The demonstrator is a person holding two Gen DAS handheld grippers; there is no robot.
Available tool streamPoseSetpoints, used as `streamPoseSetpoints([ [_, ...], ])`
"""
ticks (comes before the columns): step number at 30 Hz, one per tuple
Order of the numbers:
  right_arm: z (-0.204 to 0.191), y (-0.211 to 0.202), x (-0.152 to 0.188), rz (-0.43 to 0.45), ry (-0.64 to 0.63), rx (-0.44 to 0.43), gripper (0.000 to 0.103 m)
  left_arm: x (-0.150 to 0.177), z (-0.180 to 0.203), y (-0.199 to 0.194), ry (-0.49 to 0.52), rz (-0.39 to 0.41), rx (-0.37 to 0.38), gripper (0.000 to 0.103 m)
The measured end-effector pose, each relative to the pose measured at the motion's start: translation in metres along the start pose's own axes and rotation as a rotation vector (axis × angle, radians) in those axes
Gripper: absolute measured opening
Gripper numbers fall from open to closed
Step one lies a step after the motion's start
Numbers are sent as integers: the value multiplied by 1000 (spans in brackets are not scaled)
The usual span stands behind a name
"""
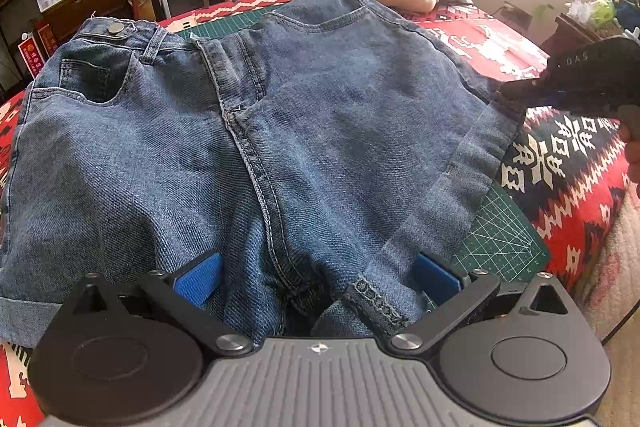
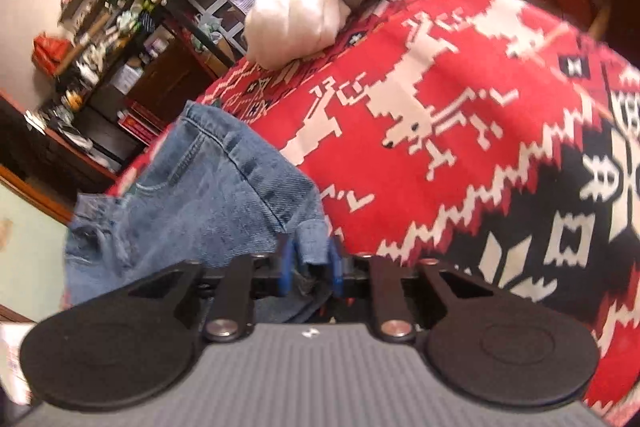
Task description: Fold clothes
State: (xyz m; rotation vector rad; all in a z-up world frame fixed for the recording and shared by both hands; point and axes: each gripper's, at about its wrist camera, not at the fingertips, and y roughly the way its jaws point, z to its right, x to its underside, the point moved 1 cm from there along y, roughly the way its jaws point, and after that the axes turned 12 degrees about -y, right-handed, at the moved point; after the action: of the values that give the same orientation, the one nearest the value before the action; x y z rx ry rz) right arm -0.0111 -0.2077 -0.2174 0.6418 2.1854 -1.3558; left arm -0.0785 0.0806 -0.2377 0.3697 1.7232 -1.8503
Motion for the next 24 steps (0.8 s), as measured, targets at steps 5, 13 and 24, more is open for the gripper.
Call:
streamPoseSetpoints([
  [5,-20,-15,2,1,-163,111,6,-3,-1,-1,-3,-33,22,103],
  [13,-20,-51,19,-13,-180,154,4,-11,-21,-18,-156,-70,236,100],
  [24,-19,-64,17,16,-193,258,14,-26,-83,-68,-303,82,251,91],
])
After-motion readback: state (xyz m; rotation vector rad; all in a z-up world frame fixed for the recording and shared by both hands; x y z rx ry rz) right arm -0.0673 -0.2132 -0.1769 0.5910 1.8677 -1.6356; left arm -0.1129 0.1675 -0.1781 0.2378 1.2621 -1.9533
